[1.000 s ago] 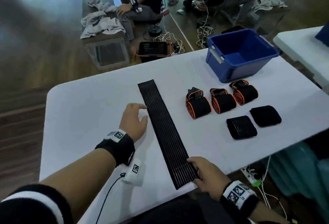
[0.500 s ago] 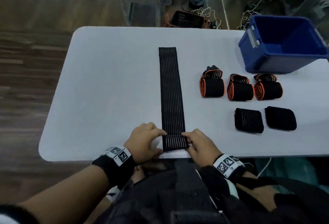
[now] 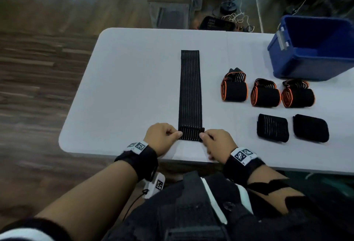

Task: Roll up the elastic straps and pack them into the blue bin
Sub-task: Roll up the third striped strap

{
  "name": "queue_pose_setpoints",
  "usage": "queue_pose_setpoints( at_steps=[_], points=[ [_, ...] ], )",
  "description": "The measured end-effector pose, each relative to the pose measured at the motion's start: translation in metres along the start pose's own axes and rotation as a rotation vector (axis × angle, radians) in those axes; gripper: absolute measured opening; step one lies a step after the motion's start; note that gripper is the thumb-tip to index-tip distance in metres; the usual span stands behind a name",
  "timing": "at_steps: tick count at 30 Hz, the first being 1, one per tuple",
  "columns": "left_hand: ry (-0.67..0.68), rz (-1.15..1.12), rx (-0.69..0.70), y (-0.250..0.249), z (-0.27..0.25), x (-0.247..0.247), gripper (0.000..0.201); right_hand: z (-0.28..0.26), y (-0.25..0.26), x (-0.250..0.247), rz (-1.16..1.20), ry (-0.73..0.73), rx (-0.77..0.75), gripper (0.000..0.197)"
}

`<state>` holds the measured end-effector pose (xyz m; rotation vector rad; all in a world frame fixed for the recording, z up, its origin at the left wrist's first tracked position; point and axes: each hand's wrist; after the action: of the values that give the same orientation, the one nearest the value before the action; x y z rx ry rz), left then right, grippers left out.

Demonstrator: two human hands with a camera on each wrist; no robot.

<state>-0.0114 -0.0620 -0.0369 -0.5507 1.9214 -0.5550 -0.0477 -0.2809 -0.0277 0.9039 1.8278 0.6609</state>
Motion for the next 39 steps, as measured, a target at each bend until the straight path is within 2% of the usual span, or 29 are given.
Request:
queue_pose_setpoints(
  at_steps=[5,8,10,13,17,23,27,30,32,35,37,39],
  points=[
    [0.011,-0.009,-0.061,-0.004,0.004,0.002,0.036,0.010,0.012,0.001,0.216,-0.053,0.204,0.037],
    [0.001,-0.012,-0.093,-0.009,0.007,0.003,0.041,0.013,0.015,0.001,0.225,-0.091,0.231,0.018],
    [-0.012,0.000,-0.115,-0.012,0.009,0.004,0.041,0.013,0.015,0.002,0.186,-0.110,0.215,0.018],
    [-0.069,-0.019,-0.136,-0.013,0.008,0.008,0.031,0.013,0.014,0.002,-0.017,-0.111,0.114,0.020],
    [-0.121,-0.045,-0.061,-0.010,0.006,0.011,0.028,0.012,0.014,0.003,-0.190,-0.078,0.006,0.014],
    [-0.104,-0.056,0.014,-0.006,0.008,0.012,0.014,0.010,0.016,0.003,-0.334,-0.079,-0.066,0.025],
    [-0.103,-0.006,0.066,-0.001,0.009,0.012,0.024,0.011,0.014,0.003,-0.341,-0.062,-0.074,0.033],
    [-0.053,0.031,0.094,0.002,0.008,0.007,0.040,0.012,0.011,0.001,-0.367,0.014,-0.110,0.058],
    [-0.003,0.074,0.114,0.003,0.008,0.003,0.056,0.013,0.010,-0.002,-0.390,0.052,-0.112,0.067],
    [0.030,0.135,0.132,0.004,0.011,0.002,0.065,0.016,0.008,-0.004,-0.381,0.049,-0.117,0.064],
    [0.035,0.140,0.131,0.002,0.014,0.002,0.060,0.016,0.007,-0.005,-0.348,0.026,-0.129,0.057],
    [0.024,0.108,0.122,0.000,0.016,0.001,0.048,0.017,0.006,-0.006,-0.282,-0.008,-0.129,0.043]
  ],
)
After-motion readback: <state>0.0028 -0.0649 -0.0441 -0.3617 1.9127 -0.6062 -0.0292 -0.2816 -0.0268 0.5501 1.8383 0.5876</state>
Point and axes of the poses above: each hand's wrist, its own z-axis towards the middle knuckle, its own x-axis out of the palm, y = z × x, and after that the axes turned 5 degrees about -x, right-handed
